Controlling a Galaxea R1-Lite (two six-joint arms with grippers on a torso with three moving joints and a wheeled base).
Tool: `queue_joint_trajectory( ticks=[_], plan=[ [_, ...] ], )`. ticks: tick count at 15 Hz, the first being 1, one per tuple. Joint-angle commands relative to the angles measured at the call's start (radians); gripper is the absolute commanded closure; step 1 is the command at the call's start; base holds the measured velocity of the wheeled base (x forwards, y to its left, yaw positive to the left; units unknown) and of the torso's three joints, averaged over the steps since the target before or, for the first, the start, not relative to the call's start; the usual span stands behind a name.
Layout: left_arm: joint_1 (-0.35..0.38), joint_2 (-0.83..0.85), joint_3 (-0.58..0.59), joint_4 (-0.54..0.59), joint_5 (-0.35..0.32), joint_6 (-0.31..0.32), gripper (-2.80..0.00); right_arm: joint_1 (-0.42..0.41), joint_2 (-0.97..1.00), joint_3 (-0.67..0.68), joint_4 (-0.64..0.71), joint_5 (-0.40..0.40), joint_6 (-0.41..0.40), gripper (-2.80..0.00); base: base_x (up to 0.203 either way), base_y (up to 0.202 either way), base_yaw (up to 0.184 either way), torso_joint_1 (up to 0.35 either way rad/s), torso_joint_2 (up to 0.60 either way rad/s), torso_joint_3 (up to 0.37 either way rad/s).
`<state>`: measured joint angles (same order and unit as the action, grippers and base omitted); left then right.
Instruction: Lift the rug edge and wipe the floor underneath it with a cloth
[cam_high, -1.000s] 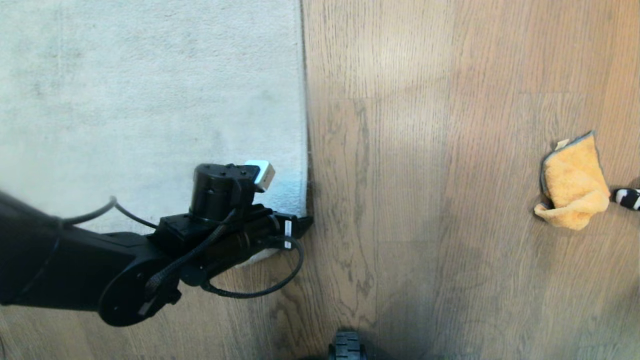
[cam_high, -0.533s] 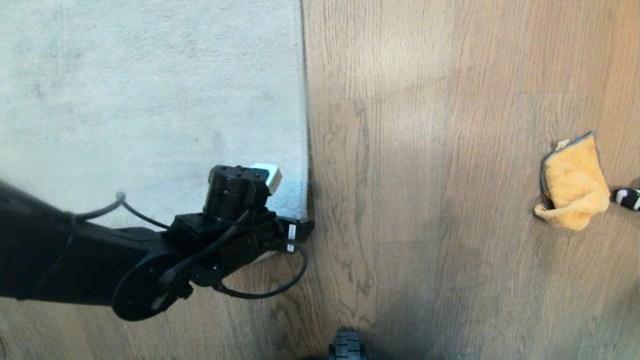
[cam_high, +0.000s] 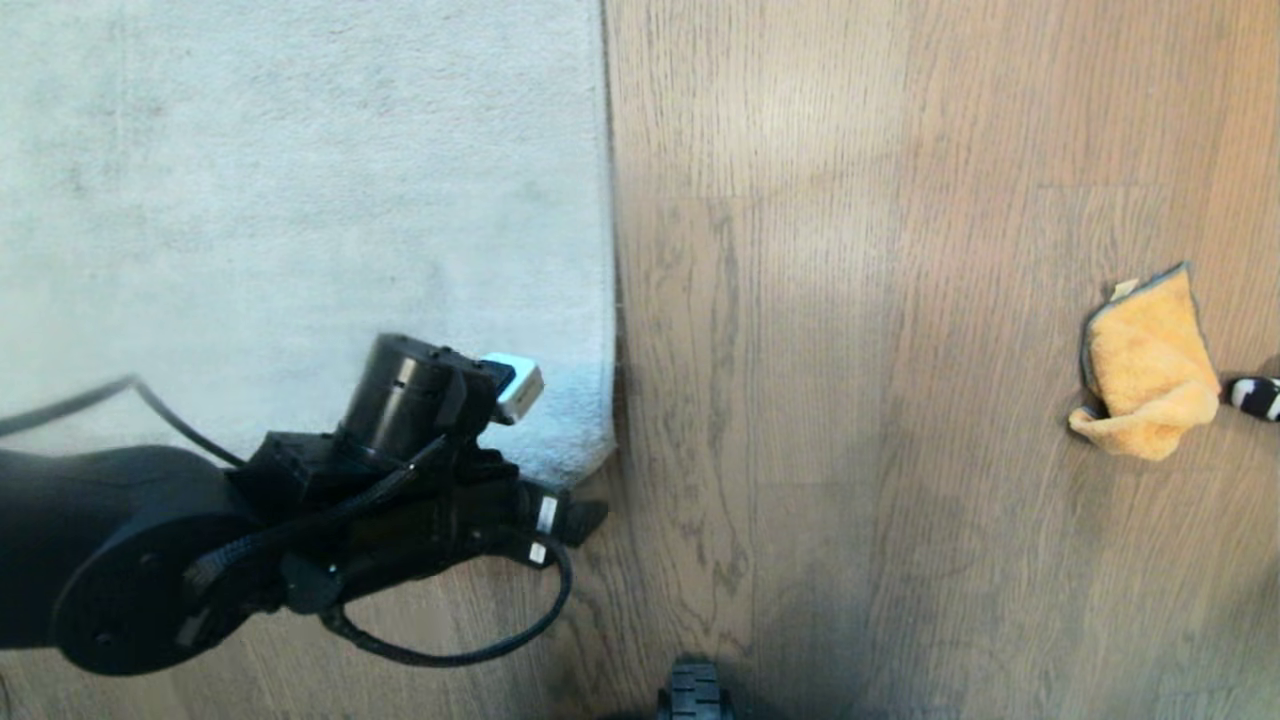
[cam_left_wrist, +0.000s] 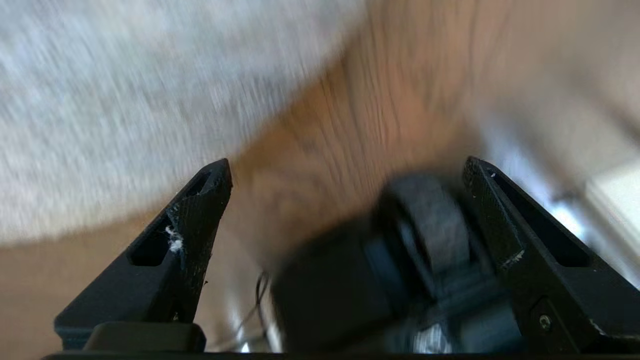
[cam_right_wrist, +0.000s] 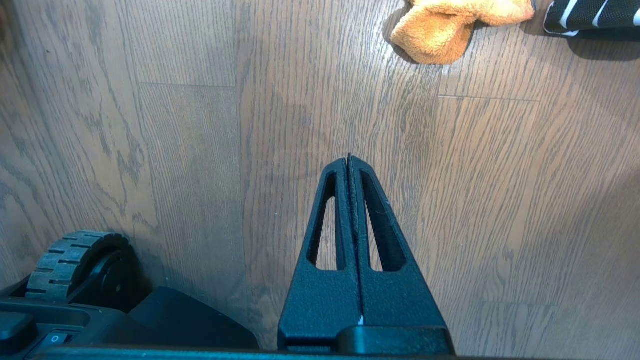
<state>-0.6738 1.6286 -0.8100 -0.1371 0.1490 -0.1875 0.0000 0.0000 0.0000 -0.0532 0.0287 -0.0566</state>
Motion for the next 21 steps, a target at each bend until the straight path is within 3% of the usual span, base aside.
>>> queue_joint_trajectory(
  ticks=[1,4,7,13,17,21],
  plan=[
    [-0.008,-0.048,0.023,0.043,-0.007,0.045,-2.8,0.0,0.0,0.0,0.0,0.0,0.0,0.0,0.0,0.0,0.0,0.0,0.0,0.0],
    [-0.009,-0.016,0.04,0.043,0.005,0.135,-2.8,0.0,0.0,0.0,0.0,0.0,0.0,0.0,0.0,0.0,0.0,0.0,0.0,0.0],
    [-0.006,0.012,0.043,0.042,0.06,0.231,-2.8,0.0,0.001,0.0,0.0,0.0,0.0,0.0,0.0,0.0,0.0,0.0,0.0,0.0],
    [-0.002,0.048,0.06,0.037,0.125,0.314,-2.8,0.0,0.0,0.0,0.0,0.0,0.0,0.0,0.0,0.0,0.0,0.0,0.0,0.0],
    [0.008,0.051,0.072,0.037,0.182,0.403,-2.8,0.0,0.002,0.0,0.0,0.0,0.0,0.0,0.0,0.0,0.0,0.0,0.0,0.0],
    [0.046,0.053,0.064,-0.049,0.233,0.568,-2.8,0.0,0.001,0.0,0.0,0.0,0.0,0.0,0.0,0.0,0.0,0.0,0.0,0.0]
  ],
)
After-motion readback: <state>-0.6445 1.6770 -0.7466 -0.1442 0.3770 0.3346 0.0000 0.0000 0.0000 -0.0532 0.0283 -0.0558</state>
